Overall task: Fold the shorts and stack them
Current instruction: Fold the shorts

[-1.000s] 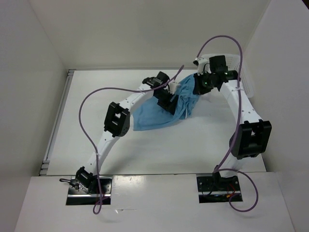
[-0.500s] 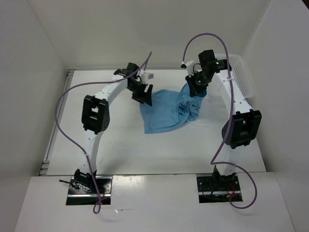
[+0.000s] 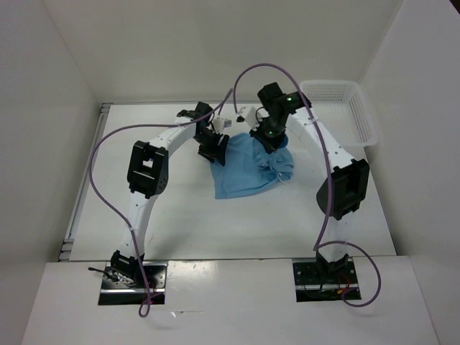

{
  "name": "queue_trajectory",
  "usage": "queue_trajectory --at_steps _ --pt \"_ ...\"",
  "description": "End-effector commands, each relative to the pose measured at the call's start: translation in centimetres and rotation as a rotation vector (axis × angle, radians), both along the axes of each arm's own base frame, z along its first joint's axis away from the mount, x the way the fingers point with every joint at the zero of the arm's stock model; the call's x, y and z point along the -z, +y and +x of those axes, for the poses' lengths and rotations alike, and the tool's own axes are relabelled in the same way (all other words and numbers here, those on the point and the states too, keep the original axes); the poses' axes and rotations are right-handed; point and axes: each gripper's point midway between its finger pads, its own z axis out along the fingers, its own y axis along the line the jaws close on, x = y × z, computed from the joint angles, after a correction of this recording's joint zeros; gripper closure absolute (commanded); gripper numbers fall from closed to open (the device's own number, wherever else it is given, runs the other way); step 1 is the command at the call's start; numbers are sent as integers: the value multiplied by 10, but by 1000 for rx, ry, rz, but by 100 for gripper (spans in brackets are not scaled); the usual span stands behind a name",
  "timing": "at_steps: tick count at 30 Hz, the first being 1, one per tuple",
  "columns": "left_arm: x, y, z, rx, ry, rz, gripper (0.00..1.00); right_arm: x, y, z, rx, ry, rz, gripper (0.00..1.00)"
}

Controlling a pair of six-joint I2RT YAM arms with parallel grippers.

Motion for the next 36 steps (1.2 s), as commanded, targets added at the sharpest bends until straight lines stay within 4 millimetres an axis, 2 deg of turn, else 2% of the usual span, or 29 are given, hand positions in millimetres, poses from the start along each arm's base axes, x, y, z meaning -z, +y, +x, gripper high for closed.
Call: queue_trajectory --at_steps 1,3,7,12,13,14,16,17,19,20,21,22,23,25,27,29,30,31,32,33,34,35,36 --pt "39 9 6 -13 44 36 34 -1 24 1 -90 -21 -44 100" --pt "47 9 9 -17 45 49 44 3 39 7 -118 -29 -41 100" --pt "50 8 13 -17 40 47 45 16 77 7 -184 -61 -63 100" --pt "50 9 11 -17 49 51 45 31 105 16 -193 -94 -56 100" --pt "50 9 11 -17 49 51 45 26 108 19 -181 -111 -41 100" --pt "50 9 11 -17 49 51 45 31 115 19 -193 -111 -40 100" --pt "51 10 12 -19 46 59 45 27 133 19 -201 -138 -12 100" --pt "51 10 12 -19 46 59 45 21 135 24 -185 -164 -1 100" --pt "51 14 14 -28 46 59 45 16 144 26 -185 -195 11 80" --pt "56 16 14 -31 52 70 45 14 152 23 -189 -202 23 66" --pt "56 16 14 -31 52 70 45 14 158 19 -205 -202 24 50" --pt "56 16 14 -31 52 70 45 14 160 20 -196 -207 33 27" --pt "57 18 15 -34 48 81 44 14 167 13 -207 -197 47 19" --pt "57 24 18 -47 46 89 42 -2 177 7 -215 -219 100 14" --pt "59 27 19 -53 39 109 41 -18 194 -1 -225 -248 156 14" --pt "50 38 27 -78 17 116 39 -44 203 -5 -224 -297 235 17" --pt "46 40 29 -84 3 128 37 -48 204 -6 -197 -300 259 20" --pt "36 46 34 -98 -19 129 35 -64 199 -6 -173 -340 277 24" --pt "33 56 36 -118 -23 137 35 -67 195 -5 -152 -361 277 35" --pt "26 62 40 -133 -39 142 33 -56 190 -3 -129 -368 259 42" --pt "15 71 40 -150 -55 151 32 -68 174 1 -77 -423 251 59" --pt "7 84 44 -179 -65 148 30 -47 161 -1 -49 -398 216 67" --pt "0 93 46 -197 -79 155 30 -48 150 8 7 -412 239 73"
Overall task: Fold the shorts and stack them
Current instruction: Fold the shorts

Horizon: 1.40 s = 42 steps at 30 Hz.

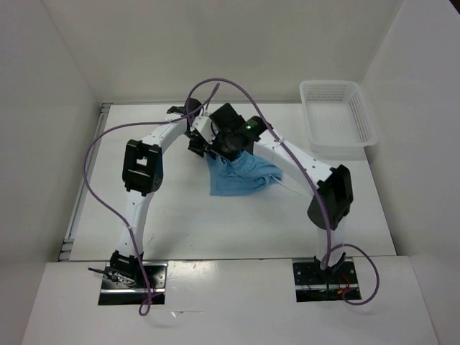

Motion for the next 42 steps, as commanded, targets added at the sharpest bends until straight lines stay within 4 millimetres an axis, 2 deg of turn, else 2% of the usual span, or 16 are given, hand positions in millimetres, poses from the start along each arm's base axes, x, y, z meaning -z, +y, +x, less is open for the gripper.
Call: queue_trajectory --at_steps 1,4,5,7,8,9,11,12,14,15,21,23,30,32,36,42 --pt "-22 66 20 -113 -91 121 30 -48 -25 24 166 -153 159 77" --pt "-57 90 27 -167 -156 116 27 -27 -55 34 297 -101 188 73" --pt "-64 92 25 -171 -168 122 27 -15 -61 35 327 -80 184 69" --pt "-99 88 21 -164 -216 87 27 -8 -70 47 403 -77 230 68" --pt "-112 69 15 -125 -238 57 26 -7 -73 55 436 -77 249 68" --pt "-145 50 7 -83 -292 -5 26 -2 -88 68 496 -77 266 68" --pt "-180 3 -18 23 -351 -64 22 10 -105 79 575 -35 284 68" --pt "-185 -13 -24 57 -369 -76 21 14 -113 83 598 -27 294 68" --pt "-182 -37 -33 103 -371 -64 19 36 -141 91 660 4 269 68" --pt "-165 -57 -41 148 -337 -60 19 40 -148 93 676 3 268 68" --pt "-117 -117 -47 253 -286 -36 8 83 -168 68 680 65 193 53" --pt "-101 -118 -31 228 -316 21 6 89 -176 64 688 86 202 51" --pt "-104 -118 -6 182 -397 85 5 112 -191 47 704 154 205 45" --pt "-94 -118 -15 195 -370 97 5 114 -193 47 706 160 215 45" --pt "-70 -111 -39 226 -275 102 22 118 -198 45 714 181 224 43" --pt "-36 -109 -61 259 -158 101 32 124 -195 40 701 211 229 39"
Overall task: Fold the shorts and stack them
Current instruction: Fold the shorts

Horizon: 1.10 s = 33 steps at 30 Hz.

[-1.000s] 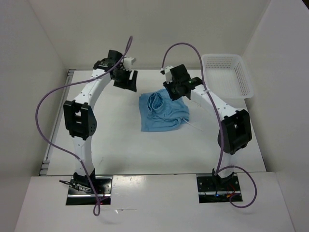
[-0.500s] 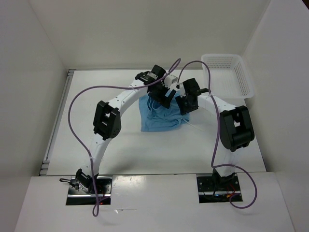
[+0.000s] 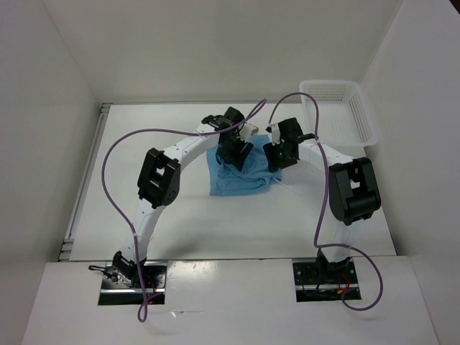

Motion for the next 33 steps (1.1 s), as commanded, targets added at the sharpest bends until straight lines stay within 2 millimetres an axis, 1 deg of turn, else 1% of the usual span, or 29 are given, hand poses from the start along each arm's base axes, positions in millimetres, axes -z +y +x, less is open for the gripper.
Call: queue_trajectory --at_steps 1,2,3,4,5,6,7,8,9,10,11,12,13,14,15,16,17,18,19,20,21,22,24,25,27,28,30,31,33 --pt "1 -4 -11 25 37 -24 34 -16 4 7 -10 -59 38 39" --pt "1 -4 -11 25 37 -23 37 -16 6 7 -15 -57 45 39" --pt "0 -5 -12 29 41 -30 46 -16 1 8 -4 -57 45 38" --pt "8 -4 -14 29 57 -21 51 -13 5 4 -17 -43 63 38" --pt "8 -4 -14 29 57 -21 59 -16 6 0 -24 -36 74 36" --pt "8 -4 -14 29 57 -21 74 -16 4 -4 -21 -24 84 34" --pt "7 -5 -16 33 62 -29 81 -16 7 -9 -35 -13 107 34" --pt "-4 -2 -11 23 43 -41 86 -13 9 -13 -42 -1 117 32" --pt "-12 1 -6 14 26 -52 96 -8 10 -19 -47 19 123 32" --pt "-22 1 -6 15 14 -59 99 -8 14 -21 -60 25 145 32" --pt "-40 5 -3 7 -4 -83 100 -4 14 -26 -64 40 150 32" --pt "-57 7 2 2 -22 -113 100 -1 13 -29 -63 51 148 32" --pt "-74 10 -3 3 -37 -122 100 -2 16 -27 -61 44 162 32" --pt "-84 14 -3 -3 -42 -138 100 1 16 -28 -60 52 160 32" --pt "-90 15 -8 4 -41 -152 100 3 16 -28 -60 48 161 32" --pt "-95 21 -19 3 -31 -146 100 7 16 -28 -59 58 159 32" --pt "-96 22 -26 11 -15 -154 100 7 16 -28 -59 59 159 32" --pt "-94 25 -35 13 8 -151 95 10 16 -29 -58 67 157 32" --pt "-98 31 -41 10 24 -160 92 9 16 -27 -59 59 159 32" --pt "-90 33 -45 9 45 -149 91 6 17 -24 -60 50 161 32" --pt "-81 44 -50 -9 78 -142 91 6 17 -24 -60 50 161 32" --pt "-76 47 -53 -12 112 -157 90 6 17 -24 -60 50 161 32" --pt "-65 59 -56 -38 161 -163 89 6 18 -24 -72 49 165 31" --pt "-53 75 -58 -73 203 -154 87 6 18 -24 -72 49 165 29" --pt "-36 88 -57 -106 235 -142 85 9 18 -28 -85 56 166 28" --pt "-22 99 -59 -134 267 -130 83 8 20 -28 -90 58 175 28" --pt "-3 107 -63 -157 324 -121 80 9 21 -31 -103 68 178 26" --pt "0 113 -58 -174 328 -131 78 6 21 -28 -113 56 176 26" --pt "17 117 -61 -188 364 -118 72 3 21 -25 -125 42 172 26"
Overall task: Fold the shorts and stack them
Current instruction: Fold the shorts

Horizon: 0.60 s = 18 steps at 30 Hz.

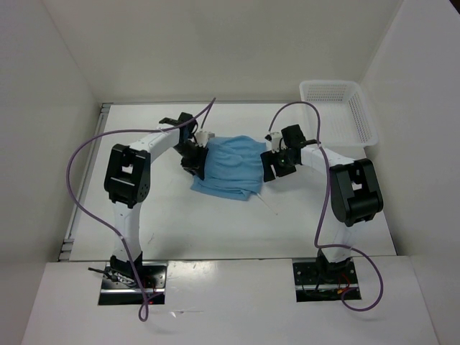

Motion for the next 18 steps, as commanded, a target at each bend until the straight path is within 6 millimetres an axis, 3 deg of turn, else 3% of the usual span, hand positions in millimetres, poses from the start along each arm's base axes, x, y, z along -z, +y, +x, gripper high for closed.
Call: queue_trajectory --at_steps 1,4,9,11,13,14,16,17,18 --pt "14 5 -1 -16 52 -23 71 -16 3 12 -33 -65 19 25" --pt "18 9 0 -25 62 -21 59 -33 8 26 -47 -112 32 25" --pt "2 9 -1 -25 40 -27 50 -57 15 47 -36 -168 64 25" --pt "-8 11 -6 -25 46 -25 50 -61 19 58 -15 -172 78 25" --pt "-4 18 -10 -37 56 -8 50 -74 20 79 64 -205 115 25" --pt "-2 21 -16 -38 67 4 52 -65 22 83 79 -181 118 25" --pt "4 21 -17 -38 83 9 56 -71 27 101 101 -206 142 26" --pt "10 22 -20 -39 101 14 56 -57 28 105 110 -177 139 26" --pt "12 19 -21 -36 116 2 57 -63 30 118 121 -203 144 26"
